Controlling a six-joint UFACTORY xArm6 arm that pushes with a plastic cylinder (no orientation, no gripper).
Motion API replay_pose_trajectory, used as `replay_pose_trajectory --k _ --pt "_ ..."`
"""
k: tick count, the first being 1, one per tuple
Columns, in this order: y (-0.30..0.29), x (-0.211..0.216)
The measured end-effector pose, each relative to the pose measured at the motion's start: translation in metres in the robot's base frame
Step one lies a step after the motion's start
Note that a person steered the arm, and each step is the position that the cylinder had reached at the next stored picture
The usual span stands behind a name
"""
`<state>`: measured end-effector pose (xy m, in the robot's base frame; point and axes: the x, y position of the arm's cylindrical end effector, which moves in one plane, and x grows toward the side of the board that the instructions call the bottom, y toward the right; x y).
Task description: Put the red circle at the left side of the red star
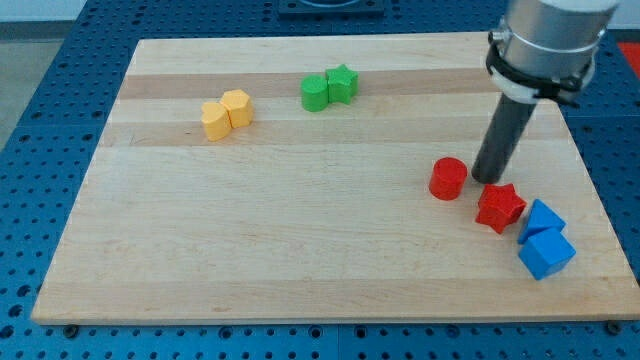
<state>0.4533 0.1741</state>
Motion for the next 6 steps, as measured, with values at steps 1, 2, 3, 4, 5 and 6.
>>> replay_pose_trajectory --k 1,2,3,4,5,6 --pt "-0.019 -0.017" --pt "-0.055 -0.017" --pt "-0.069 -0.011" --pt "-0.067 0.002" --pt "-0.064 0.009" --pt "-0.064 0.021"
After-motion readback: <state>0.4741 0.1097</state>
